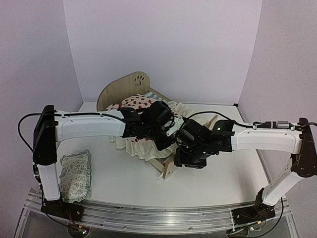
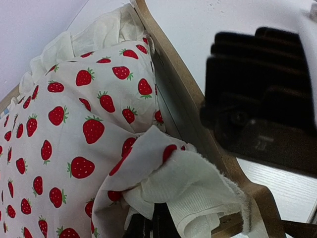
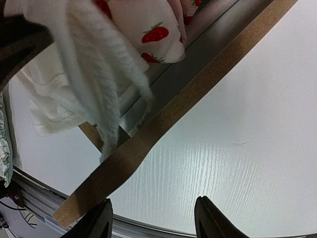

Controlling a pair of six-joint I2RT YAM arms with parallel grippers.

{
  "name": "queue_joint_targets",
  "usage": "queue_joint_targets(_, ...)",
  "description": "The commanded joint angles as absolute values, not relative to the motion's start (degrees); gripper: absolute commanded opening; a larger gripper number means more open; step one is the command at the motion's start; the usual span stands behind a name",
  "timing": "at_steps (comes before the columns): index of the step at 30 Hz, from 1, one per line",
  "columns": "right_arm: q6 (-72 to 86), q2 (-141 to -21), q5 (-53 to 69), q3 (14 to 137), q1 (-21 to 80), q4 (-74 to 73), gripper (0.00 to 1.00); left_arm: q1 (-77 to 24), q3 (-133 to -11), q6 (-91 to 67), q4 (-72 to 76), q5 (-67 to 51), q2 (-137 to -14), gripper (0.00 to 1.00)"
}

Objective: Set up the pet bed
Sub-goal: Cross the right ropes of the mattress closest to the robot.

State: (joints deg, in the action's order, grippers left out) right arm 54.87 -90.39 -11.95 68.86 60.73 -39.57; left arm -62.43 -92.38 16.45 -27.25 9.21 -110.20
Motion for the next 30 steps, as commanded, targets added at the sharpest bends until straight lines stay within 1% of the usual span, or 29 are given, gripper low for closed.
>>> queue_joint_targets(1,55.0,-86.8,-12.3,70.3,61.1,-37.9,0.58,-62.5,-92.0,17.4,-32.8,10.0,-106.1,0.01)
queue_joint_targets(5,56.2,-84.5,-12.3,68.8,61.2,-37.8,0.60,-62.5,-90.1,16.0,-35.0,11.3,-104.5,0.01)
queue_joint_targets(11,55.8,-89.4,-11.4,74.0,64.7,-37.2,0.61,-62.2,-85.8,14.4,-33.7,12.4,-100.2,0.04)
queue_joint_targets(17,57.3,-94.4,-15.9,76.9,67.6,-37.2,0.62,-61.0,-82.7,13.1,-32.6,13.5,-99.1,0.05)
queue_joint_targets(21,58.9,-96.2,-21.6,76.6,69.4,-38.6,0.62,-60.4,-81.7,12.3,-32.0,12.9,-98.9,0.05)
queue_joint_targets(23,58.6,-97.0,-24.8,75.7,69.8,-38.8,0.60,-60.3,-81.1,12.1,-31.6,12.6,-98.8,0.05)
queue_joint_targets(26,56.6,-97.5,-28.2,75.2,69.8,-38.8,0.51,-60.2,-80.4,11.2,-31.4,12.1,-98.8,0.05)
queue_joint_targets(30,51.9,-96.2,-34.8,75.0,69.7,-39.5,0.43,-60.2,-80.3,10.8,-31.8,11.4,-98.5,0.05)
